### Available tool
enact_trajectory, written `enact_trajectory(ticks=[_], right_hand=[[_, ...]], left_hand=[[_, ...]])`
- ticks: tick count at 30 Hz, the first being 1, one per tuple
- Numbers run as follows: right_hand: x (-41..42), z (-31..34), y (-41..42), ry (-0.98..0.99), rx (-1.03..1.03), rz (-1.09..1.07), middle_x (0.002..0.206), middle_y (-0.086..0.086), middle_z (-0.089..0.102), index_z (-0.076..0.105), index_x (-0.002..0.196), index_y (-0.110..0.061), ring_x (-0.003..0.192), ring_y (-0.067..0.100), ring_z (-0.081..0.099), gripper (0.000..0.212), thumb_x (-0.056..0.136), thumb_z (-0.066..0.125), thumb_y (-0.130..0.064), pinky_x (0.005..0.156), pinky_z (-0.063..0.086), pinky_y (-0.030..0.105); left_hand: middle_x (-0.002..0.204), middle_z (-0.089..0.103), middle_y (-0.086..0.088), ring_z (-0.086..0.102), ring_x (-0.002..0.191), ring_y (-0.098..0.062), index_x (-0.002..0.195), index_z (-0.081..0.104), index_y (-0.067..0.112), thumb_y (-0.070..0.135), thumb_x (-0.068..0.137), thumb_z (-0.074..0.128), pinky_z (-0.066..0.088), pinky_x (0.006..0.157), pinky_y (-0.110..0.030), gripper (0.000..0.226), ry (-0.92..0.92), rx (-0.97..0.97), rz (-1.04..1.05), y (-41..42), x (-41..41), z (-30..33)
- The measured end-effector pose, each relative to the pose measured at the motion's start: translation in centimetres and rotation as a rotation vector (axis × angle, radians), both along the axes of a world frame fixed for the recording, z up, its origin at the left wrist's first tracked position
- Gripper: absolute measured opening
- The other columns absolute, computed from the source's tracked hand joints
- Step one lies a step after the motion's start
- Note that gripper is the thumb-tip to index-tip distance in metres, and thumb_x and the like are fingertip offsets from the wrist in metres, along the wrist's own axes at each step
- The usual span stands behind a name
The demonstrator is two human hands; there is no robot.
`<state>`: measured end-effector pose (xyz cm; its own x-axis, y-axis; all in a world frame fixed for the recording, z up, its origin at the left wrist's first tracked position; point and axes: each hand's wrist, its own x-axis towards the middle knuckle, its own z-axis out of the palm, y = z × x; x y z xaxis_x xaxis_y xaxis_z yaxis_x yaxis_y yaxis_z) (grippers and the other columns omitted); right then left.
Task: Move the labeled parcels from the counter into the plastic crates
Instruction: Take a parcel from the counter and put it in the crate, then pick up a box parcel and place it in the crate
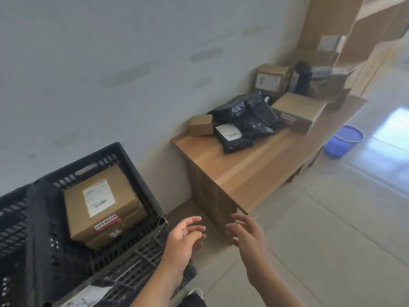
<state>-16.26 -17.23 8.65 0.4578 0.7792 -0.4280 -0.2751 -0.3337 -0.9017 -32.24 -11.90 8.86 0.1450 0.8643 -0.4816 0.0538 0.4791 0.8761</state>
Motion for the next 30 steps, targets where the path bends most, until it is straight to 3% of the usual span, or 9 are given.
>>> enact_trajectory(ticks=[2,6,10,16,30], right_hand=[[2.5,-0.2,-0.2,0.028,0.000,-0.084,0.096,0.017,0.074,0.072,0.104,-0.017,0.082,0.023,0.068,0.020,0.095,0.064,-0.001,0.082,0.053,0.038],[7.8,0.1,0.5,0.046,-0.002,-0.215,0.090,0.013,0.076,0.072,0.104,-0.012,0.074,0.017,0.070,0.018,0.096,0.063,0.002,0.067,0.056,0.023],[14.0,0.5,3.0,-0.003,0.000,-0.299,0.093,0.014,0.077,0.073,0.106,-0.013,0.082,0.023,0.072,0.020,0.095,0.063,0.001,0.076,0.056,0.033],[23.9,1.7,8.7,-0.101,-0.071,-0.349,0.088,0.007,0.078,0.076,0.103,-0.017,0.084,0.022,0.074,0.020,0.094,0.064,-0.003,0.079,0.057,0.035],[39.0,1.9,19.0,-0.077,-0.187,-0.483,0.093,0.013,0.076,0.076,0.105,-0.013,0.088,0.026,0.072,0.018,0.094,0.065,-0.004,0.088,0.057,0.044]], left_hand=[[0.085,0.078,-0.001,0.072,0.077,-0.015,0.112,0.073,0.015,-0.009,0.097,0.055,0.057,0.064,-0.027,0.034,-0.007,-0.017,-0.034,1.0,2.7,-0.1],[0.085,0.078,-0.004,0.072,0.076,-0.017,0.106,0.075,0.013,-0.009,0.097,0.058,0.058,0.064,-0.028,0.030,-0.005,-0.036,-0.102,3.6,8.8,-0.5],[0.085,0.078,-0.003,0.073,0.076,-0.015,0.105,0.075,0.015,-0.005,0.098,0.059,0.062,0.072,-0.031,0.027,-0.011,-0.037,-0.186,7.9,16.1,-1.1],[0.097,0.075,-0.006,0.070,0.087,-0.019,0.110,0.072,0.014,-0.002,0.099,0.055,0.059,0.083,-0.036,0.026,-0.102,-0.088,-0.269,15.6,27.2,-1.1],[0.099,0.074,-0.008,0.069,0.087,-0.020,0.110,0.072,0.011,-0.002,0.100,0.055,0.057,0.084,-0.038,0.024,-0.126,-0.187,-0.361,28.0,41.3,-2.5]])
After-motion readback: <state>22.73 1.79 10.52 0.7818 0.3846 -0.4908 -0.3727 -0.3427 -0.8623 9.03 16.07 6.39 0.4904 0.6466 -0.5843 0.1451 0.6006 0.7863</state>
